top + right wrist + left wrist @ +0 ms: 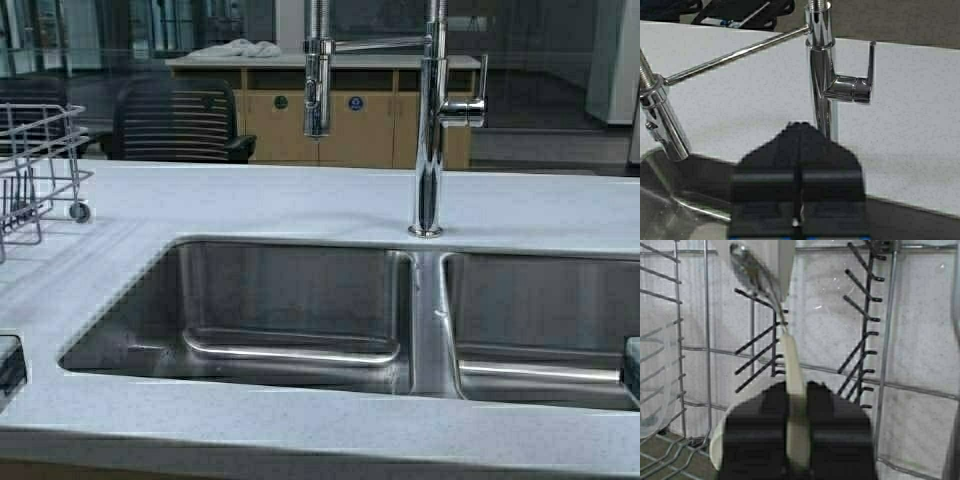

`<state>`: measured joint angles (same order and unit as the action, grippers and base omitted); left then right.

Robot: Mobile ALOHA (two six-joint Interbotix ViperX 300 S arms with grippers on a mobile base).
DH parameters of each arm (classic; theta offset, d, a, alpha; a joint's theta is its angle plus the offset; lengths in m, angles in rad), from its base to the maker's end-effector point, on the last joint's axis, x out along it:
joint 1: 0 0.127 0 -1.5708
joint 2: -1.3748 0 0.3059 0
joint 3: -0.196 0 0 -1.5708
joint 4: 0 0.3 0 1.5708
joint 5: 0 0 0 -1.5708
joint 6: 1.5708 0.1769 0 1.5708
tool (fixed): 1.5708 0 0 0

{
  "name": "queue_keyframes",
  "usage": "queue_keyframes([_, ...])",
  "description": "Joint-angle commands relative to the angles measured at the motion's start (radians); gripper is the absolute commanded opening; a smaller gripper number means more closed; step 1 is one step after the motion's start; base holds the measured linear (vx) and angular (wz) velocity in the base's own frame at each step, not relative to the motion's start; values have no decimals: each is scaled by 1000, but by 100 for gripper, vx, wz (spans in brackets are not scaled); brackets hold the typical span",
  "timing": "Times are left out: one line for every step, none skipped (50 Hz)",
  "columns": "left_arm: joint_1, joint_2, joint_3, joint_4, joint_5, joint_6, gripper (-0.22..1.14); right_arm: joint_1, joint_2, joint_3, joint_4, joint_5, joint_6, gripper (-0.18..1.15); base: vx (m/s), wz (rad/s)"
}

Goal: Wash the pan

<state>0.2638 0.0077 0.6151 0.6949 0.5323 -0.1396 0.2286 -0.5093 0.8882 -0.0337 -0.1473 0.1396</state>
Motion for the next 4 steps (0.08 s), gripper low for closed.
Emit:
queue_keyframes([5, -5, -21, 8, -5, -3, 4, 2, 0, -23, 2, -11, 2, 5, 1, 1])
queue_keyframes([5, -2, -21, 8, -5, -3, 4, 2, 2, -23, 2, -11, 2, 5, 1, 1])
queue_keyframes([5, 0, -20, 8, -5, -3, 5, 2, 2, -25, 2, -11, 2, 5, 1, 1])
queue_keyframes([5, 3, -20, 8, -5, 0, 7, 2, 3, -25, 2, -11, 2, 5, 1, 1])
